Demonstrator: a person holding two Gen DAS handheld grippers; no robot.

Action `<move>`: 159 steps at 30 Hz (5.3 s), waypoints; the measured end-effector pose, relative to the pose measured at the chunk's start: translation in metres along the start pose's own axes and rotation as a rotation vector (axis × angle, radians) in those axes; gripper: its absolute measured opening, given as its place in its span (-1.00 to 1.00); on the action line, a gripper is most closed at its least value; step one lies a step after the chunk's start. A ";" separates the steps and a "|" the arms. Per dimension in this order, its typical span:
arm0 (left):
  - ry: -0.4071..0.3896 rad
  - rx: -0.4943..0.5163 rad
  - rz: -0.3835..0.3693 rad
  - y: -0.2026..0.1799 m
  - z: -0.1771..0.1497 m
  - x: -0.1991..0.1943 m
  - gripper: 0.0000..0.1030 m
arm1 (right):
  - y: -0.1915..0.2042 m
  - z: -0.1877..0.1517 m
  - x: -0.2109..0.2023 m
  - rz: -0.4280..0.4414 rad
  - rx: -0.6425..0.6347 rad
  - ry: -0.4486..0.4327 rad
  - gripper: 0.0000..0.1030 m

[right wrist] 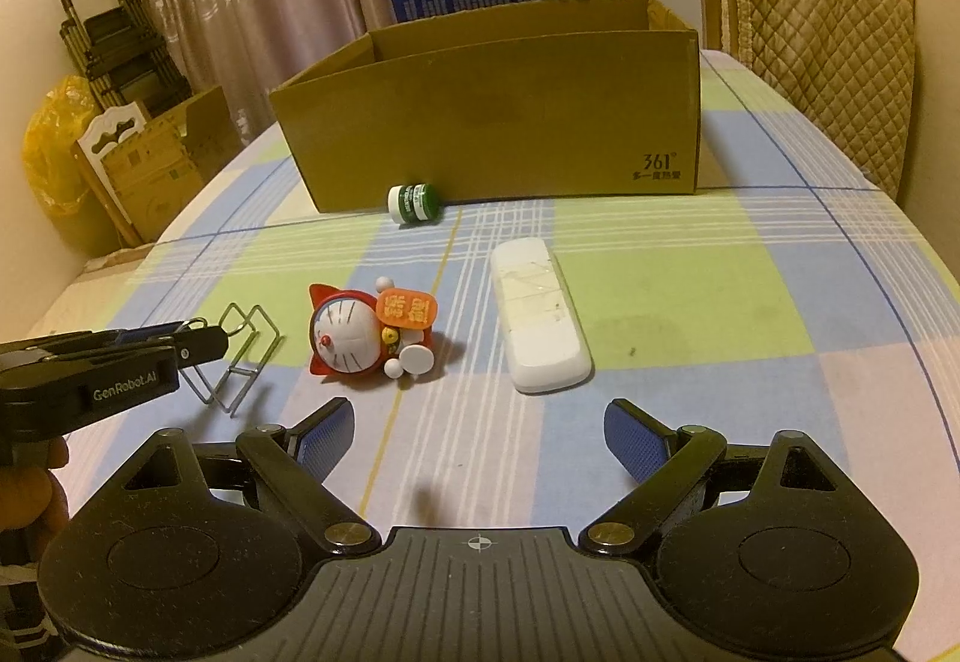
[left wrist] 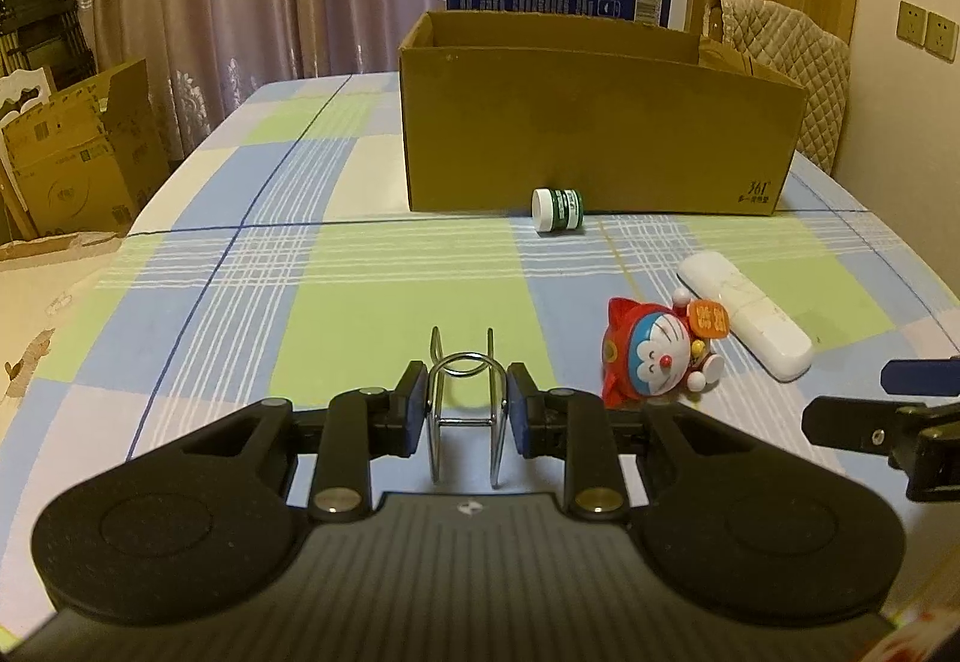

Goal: Organize rigid objects
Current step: 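Grasp the red Doraemon figure with right gripper while left holds wire stand, then carry wire stand and Doraemon figure over the box and lower them in, then open left gripper to drop wire stand while right releases Doraemon figure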

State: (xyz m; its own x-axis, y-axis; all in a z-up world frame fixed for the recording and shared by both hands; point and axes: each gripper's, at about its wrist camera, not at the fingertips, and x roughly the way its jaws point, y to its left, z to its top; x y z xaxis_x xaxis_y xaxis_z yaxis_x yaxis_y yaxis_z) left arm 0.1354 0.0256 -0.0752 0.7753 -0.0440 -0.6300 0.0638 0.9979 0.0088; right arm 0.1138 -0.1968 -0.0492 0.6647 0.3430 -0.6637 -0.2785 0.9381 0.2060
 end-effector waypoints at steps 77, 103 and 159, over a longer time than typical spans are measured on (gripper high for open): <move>-0.223 0.078 -0.168 0.001 0.179 -0.001 -0.56 | -0.004 0.141 0.004 -0.047 -0.099 -0.176 0.24; -0.128 0.035 -0.180 0.034 0.223 0.106 -0.56 | -0.050 0.243 0.099 0.007 -0.020 -0.066 0.24; -0.116 -0.023 -0.169 0.042 0.224 0.105 -0.55 | -0.001 0.247 0.127 0.054 -0.079 0.011 0.24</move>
State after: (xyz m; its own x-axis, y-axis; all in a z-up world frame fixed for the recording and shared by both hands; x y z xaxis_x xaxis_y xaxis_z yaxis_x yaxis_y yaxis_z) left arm 0.3599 0.0522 0.0327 0.8222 -0.2151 -0.5270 0.1859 0.9766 -0.1085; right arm 0.3698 -0.1423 0.0438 0.6397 0.3916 -0.6614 -0.3677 0.9115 0.1840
